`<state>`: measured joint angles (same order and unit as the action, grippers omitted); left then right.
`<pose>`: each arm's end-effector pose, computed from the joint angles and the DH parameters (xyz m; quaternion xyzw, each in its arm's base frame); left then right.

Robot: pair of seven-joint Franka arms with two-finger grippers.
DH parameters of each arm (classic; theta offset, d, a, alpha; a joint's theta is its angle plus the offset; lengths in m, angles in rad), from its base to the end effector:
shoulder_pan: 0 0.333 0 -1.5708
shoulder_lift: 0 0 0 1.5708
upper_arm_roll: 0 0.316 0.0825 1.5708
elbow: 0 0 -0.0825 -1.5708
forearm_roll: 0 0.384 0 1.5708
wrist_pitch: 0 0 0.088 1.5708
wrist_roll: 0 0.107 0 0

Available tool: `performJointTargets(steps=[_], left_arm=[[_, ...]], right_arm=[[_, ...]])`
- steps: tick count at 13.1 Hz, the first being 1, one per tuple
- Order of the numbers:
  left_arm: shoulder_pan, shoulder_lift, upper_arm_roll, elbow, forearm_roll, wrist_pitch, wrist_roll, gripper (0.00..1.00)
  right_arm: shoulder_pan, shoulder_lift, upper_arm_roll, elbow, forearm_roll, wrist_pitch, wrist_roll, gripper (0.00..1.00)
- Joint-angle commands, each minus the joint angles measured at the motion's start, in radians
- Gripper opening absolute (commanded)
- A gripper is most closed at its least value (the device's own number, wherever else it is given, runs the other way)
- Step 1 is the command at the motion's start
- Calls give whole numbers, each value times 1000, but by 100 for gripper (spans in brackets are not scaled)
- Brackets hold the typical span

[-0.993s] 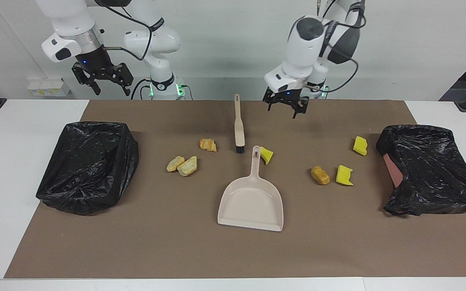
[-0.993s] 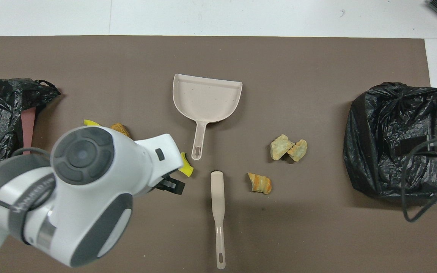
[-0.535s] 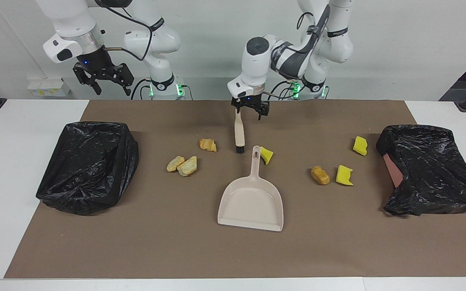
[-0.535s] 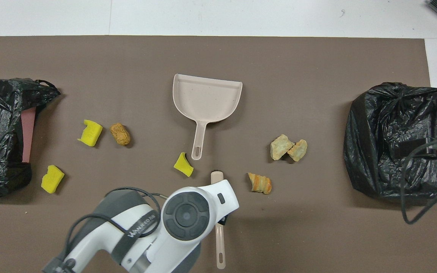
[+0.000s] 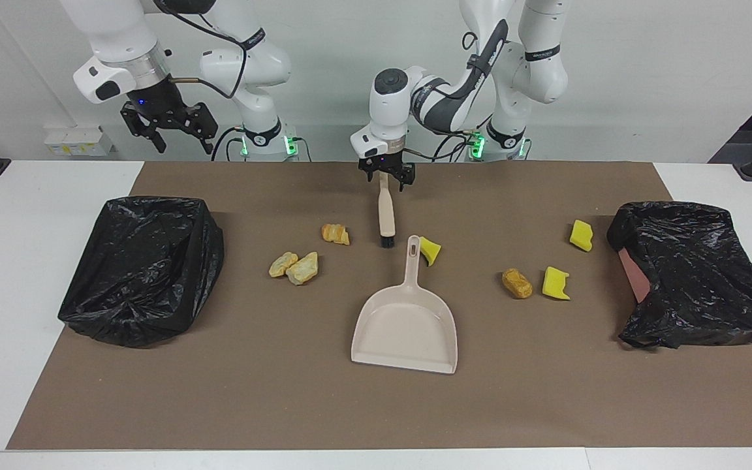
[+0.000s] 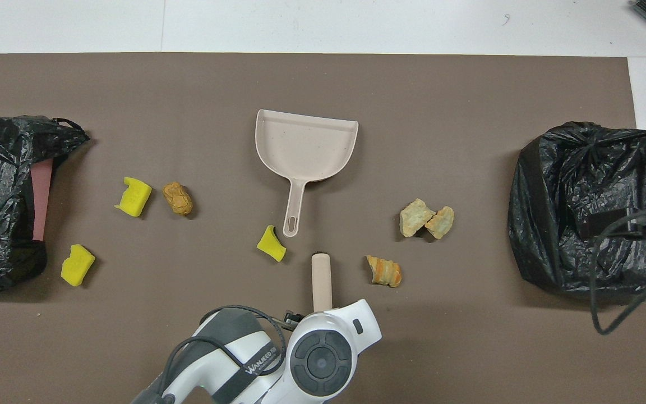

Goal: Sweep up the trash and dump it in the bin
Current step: 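Grasp the beige brush handle with the left gripper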

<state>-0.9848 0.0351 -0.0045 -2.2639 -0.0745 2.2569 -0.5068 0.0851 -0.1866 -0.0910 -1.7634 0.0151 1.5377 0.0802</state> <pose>0.2831 -0.4344 0.3414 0.9759 -0.2152 -0.0347 0.0065 0.4909 -0.0054 0.6283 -0.9988 0.0420 0.0205 0.0152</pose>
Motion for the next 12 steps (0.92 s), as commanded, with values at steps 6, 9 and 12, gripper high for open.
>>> performJointTargets(steps=[6, 9, 12], left_arm=[[-15, -20, 23, 3, -5, -91, -45, 0], [23, -79, 31, 9, -4, -195, -21, 0], [105, -115, 35, 23, 21, -376, 71, 0]], right_arm=[[-13, -27, 1, -25, 16, -11, -36, 100], [-11, -27, 2, -25, 16, -19, -33, 100], [-11, -13, 1, -1, 34, -22, -37, 100]])
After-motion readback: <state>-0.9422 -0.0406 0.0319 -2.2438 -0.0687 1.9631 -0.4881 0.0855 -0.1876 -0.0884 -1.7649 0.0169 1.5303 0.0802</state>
